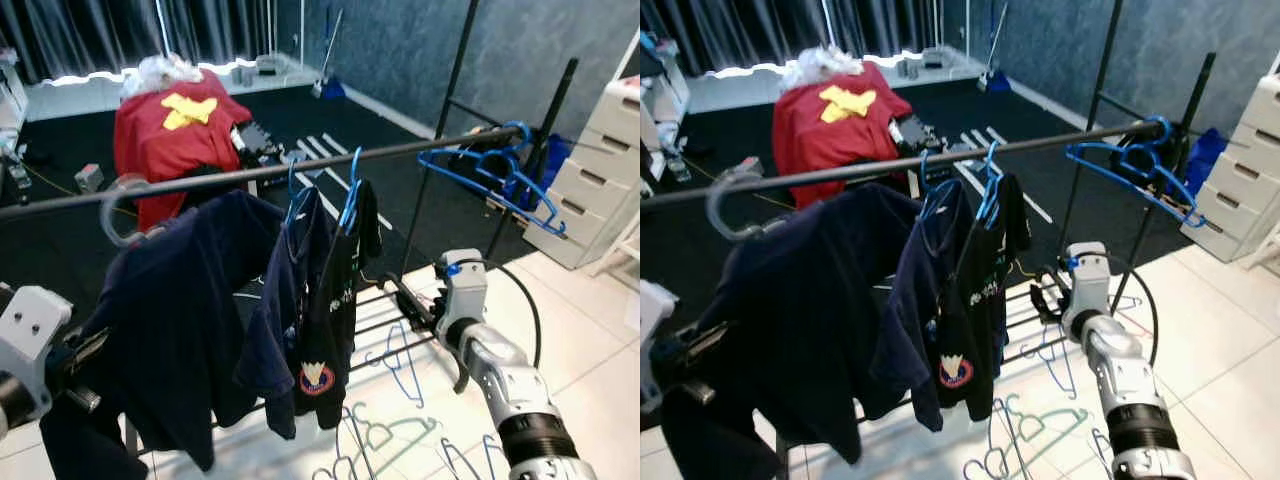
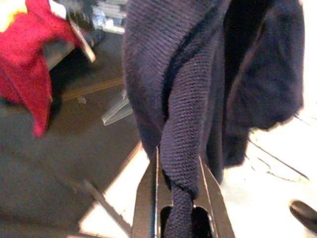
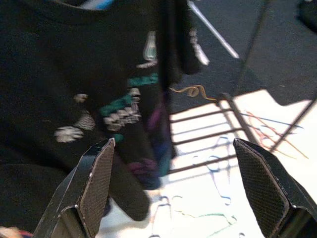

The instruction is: Hang hanger

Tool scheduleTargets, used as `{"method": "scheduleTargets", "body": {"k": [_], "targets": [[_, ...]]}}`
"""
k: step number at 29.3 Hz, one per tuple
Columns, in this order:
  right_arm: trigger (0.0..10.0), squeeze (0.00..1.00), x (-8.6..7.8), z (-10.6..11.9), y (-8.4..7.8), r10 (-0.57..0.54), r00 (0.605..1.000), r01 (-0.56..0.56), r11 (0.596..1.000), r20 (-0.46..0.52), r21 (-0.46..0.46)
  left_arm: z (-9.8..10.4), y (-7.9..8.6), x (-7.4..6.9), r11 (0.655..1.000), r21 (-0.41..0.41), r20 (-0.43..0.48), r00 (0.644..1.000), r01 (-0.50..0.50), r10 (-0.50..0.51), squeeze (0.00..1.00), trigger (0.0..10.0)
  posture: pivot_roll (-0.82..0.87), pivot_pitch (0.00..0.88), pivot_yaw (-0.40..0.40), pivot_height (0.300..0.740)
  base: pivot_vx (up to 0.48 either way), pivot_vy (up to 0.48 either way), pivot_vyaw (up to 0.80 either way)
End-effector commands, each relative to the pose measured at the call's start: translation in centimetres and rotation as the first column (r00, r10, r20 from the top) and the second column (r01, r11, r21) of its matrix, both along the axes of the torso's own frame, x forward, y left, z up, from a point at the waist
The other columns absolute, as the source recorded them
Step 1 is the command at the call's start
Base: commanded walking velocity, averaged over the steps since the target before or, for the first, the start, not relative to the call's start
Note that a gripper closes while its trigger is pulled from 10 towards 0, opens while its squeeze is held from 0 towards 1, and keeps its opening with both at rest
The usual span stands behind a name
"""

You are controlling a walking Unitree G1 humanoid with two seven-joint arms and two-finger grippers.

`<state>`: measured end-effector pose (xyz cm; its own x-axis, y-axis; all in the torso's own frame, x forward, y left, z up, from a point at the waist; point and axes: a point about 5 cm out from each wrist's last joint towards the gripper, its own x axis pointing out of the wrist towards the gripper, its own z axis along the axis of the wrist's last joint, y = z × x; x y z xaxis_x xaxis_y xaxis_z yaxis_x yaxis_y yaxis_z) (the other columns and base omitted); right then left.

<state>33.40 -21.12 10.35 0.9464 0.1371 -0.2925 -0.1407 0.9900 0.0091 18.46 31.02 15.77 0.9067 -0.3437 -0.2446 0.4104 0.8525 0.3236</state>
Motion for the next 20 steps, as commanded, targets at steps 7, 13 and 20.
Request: {"method": "scheduleTargets", "body": {"k": [7, 13, 20], "targets": [[10.0, 0.00, 0.3, 0.8, 0.1, 0.112, 0.994, -0.112, 0.994, 0.009, -0.017, 1.6, 1.6, -4.5, 0.995, -0.028, -0.212, 0.972, 0.099, -0.102, 0.00, 6.0, -0.11, 0.000, -0.025, 0.736, 0.000, 0.000, 0.00], [10.0, 0.00, 0.5, 1.9, 0.1, 0.201, 0.979, -0.201, 0.979, 0.020, -0.020, 2.3, 1.3, -5.7, 0.987, -0.051, -0.272, 0.949, 0.149, -0.158, 0.00, 8.6, -0.11, 0.000, -0.027, 0.736, 0.000, 0.000, 0.00], [10.0, 0.00, 0.4, 8.3, 1.3, 0.487, 0.854, -0.499, 0.866, 0.182, 0.026, 5.9, -0.6, -4.5, 0.945, -0.138, -0.136, 0.940, 0.296, -0.314, 0.00, 10.0, -0.10, 0.000, -0.034, 0.736, -0.183, 0.000, 0.00]]}}
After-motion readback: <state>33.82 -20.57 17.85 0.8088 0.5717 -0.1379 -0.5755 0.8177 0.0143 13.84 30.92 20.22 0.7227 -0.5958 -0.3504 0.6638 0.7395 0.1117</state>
